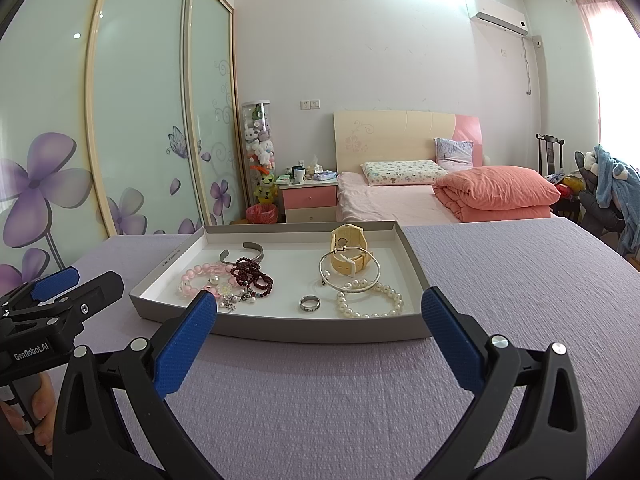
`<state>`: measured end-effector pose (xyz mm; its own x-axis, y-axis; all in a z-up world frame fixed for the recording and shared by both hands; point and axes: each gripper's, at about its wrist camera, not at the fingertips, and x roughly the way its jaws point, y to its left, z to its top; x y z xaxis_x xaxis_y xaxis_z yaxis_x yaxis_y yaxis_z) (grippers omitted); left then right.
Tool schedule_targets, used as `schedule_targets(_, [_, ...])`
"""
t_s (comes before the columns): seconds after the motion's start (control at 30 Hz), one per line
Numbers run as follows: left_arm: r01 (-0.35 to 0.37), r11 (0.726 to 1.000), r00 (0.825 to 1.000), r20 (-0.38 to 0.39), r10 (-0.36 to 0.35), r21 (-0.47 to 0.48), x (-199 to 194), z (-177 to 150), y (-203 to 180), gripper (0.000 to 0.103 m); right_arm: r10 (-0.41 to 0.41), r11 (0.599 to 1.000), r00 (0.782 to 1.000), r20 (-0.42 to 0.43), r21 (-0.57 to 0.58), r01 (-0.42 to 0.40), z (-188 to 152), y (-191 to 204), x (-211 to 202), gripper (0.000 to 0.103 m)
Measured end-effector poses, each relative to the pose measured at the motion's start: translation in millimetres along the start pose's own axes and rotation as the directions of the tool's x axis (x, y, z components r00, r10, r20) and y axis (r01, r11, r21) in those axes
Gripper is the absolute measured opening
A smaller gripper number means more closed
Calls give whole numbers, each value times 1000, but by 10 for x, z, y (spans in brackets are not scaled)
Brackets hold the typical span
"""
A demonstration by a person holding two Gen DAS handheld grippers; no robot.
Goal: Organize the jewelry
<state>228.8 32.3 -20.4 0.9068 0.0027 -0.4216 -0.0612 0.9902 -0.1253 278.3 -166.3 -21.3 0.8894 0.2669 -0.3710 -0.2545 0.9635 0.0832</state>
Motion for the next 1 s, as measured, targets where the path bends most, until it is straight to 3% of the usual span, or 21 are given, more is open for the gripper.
schedule_targets(1.0, [3,1000,1000,-2,-3,7,-7,-35,-40,101,0,1000,1000,0,0,0,-2,-2,0,102])
